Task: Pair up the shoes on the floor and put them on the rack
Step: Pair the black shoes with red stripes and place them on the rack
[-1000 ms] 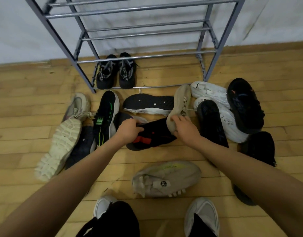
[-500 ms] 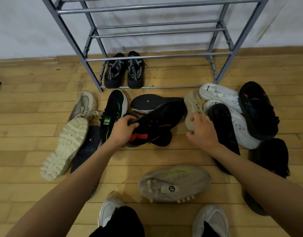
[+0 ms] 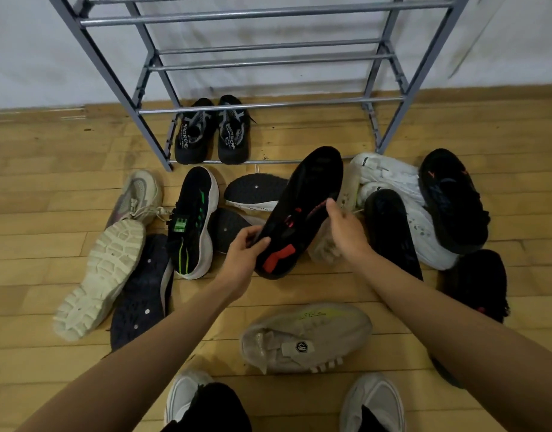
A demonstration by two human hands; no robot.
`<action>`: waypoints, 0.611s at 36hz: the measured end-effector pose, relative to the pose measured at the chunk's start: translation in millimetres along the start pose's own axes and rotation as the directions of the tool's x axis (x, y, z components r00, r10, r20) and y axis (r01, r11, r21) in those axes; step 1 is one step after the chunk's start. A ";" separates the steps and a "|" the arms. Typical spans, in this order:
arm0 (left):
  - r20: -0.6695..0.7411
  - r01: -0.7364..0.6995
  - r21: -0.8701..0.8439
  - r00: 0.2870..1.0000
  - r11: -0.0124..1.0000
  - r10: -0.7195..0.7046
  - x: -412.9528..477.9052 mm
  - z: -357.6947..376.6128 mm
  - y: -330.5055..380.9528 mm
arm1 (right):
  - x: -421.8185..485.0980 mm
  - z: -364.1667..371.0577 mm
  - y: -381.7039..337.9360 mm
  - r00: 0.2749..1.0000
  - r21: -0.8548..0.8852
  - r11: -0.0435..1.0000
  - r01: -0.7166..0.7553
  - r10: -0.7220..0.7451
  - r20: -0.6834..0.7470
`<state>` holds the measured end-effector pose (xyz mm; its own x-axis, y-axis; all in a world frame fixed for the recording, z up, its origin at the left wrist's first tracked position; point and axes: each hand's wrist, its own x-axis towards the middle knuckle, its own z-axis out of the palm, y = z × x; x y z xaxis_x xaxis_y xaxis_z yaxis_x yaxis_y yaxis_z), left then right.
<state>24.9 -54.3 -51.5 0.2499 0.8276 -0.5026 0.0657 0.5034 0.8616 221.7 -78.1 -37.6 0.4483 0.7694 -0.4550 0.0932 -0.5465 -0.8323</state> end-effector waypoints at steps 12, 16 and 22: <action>0.356 -0.064 0.262 0.934 0.963 -0.034 21.2 61.4 22.4 | 11.3 -46.7 10.5 0.986 0.107 0.987 0.117 -0.103 -0.128; 0.408 -0.235 0.379 0.911 0.895 0.067 24.2 95.6 22.7 | 11.6 -68.2 16.2 0.972 -0.008 0.991 0.137 -0.136 -0.191; 0.482 -0.332 0.440 0.871 0.834 0.093 23.9 133.1 21.3 | 14.7 -95.0 33.9 0.972 -0.027 0.997 0.067 -0.071 -0.223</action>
<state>160.8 -56.9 -35.7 0.6892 0.6484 -0.3233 0.3965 0.0358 0.9173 315.9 -116.7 -42.3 0.6275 0.7133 -0.3121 0.1471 -0.5023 -0.8521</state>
